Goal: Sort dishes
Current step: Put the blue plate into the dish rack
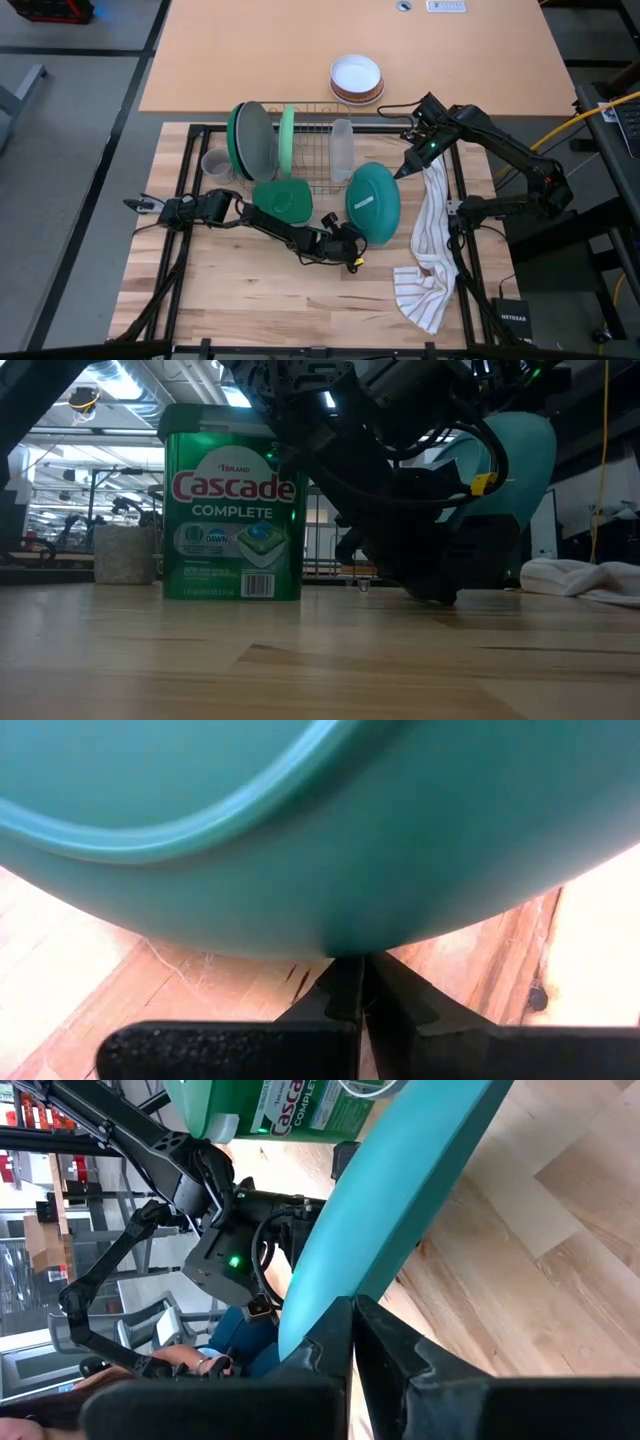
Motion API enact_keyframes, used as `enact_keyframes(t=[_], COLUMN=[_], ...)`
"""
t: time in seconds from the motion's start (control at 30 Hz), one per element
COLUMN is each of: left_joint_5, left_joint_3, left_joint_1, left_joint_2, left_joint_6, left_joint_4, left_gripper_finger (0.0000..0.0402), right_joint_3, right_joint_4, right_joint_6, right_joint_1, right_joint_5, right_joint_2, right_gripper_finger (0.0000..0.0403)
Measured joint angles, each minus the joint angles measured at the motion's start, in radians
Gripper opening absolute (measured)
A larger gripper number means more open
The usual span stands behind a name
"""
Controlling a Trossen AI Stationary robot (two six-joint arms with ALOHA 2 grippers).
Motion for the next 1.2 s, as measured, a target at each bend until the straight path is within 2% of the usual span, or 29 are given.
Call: enact_keyframes(t=[0.23,0.67,1.0,1.2], left_joint_5=[0.000,-0.001,-0.002,-0.002], left_joint_3=[0.000,0.000,0.001,0.001], left_joint_1=[0.000,0.000,0.000,0.000], left_joint_2=[0.000,0.000,0.000,0.000], left_joint_6=[0.000,0.024,0.033,0.034], left_joint_4=[0.000,0.000,0.000,0.000], left_gripper_finger=[0.0001,0.0001,0.0001,0.0001], right_joint_3=[0.000,0.001,0.002,-0.001], right_joint_4=[0.000,0.002,0.088,0.099], right_joint_6=[0.002,-0.006,-0.006,0.097], right_joint_1=[0.000,0.004,0.143,0.219], right_joint_5=[0.001,0.071,0.124,0.208], right_joint_2=[0.000,0.000,-0.002,0.013], right_gripper_finger=[0.0019,0.0019,0.0019,0.0019])
